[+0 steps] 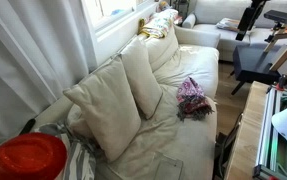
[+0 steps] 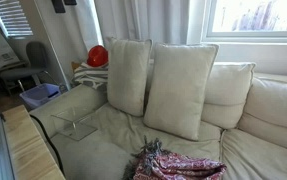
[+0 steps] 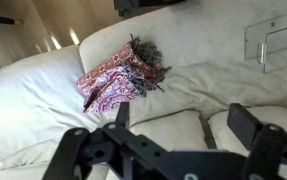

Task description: Lay the right pillow on the couch, the put the red cloth on top of it

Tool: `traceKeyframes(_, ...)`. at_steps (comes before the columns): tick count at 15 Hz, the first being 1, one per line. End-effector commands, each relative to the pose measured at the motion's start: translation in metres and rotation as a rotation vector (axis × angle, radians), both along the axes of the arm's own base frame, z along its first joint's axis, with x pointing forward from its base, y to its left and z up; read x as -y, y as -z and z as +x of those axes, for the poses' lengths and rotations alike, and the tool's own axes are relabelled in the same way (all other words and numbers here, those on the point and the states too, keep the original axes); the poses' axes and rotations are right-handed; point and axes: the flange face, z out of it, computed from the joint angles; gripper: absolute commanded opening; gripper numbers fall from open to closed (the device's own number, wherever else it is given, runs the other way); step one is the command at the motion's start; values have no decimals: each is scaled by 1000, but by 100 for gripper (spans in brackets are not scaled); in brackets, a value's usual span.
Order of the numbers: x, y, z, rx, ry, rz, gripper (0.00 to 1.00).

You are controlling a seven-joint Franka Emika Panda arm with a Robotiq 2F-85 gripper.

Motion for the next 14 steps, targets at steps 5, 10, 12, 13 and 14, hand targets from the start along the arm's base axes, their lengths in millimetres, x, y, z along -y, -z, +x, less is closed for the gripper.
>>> traceKeyframes(5, 0, 6, -1, -16, 0, 2, 100)
traceKeyframes(10, -24, 25, 52, 12, 267, 10, 100)
traceKeyframes(12, -31, 34, 79, 42, 368, -2, 100)
traceKeyframes(13, -35, 38, 93, 57, 420, -6, 100)
traceKeyframes(14, -37, 41, 109, 69, 473, -6, 100)
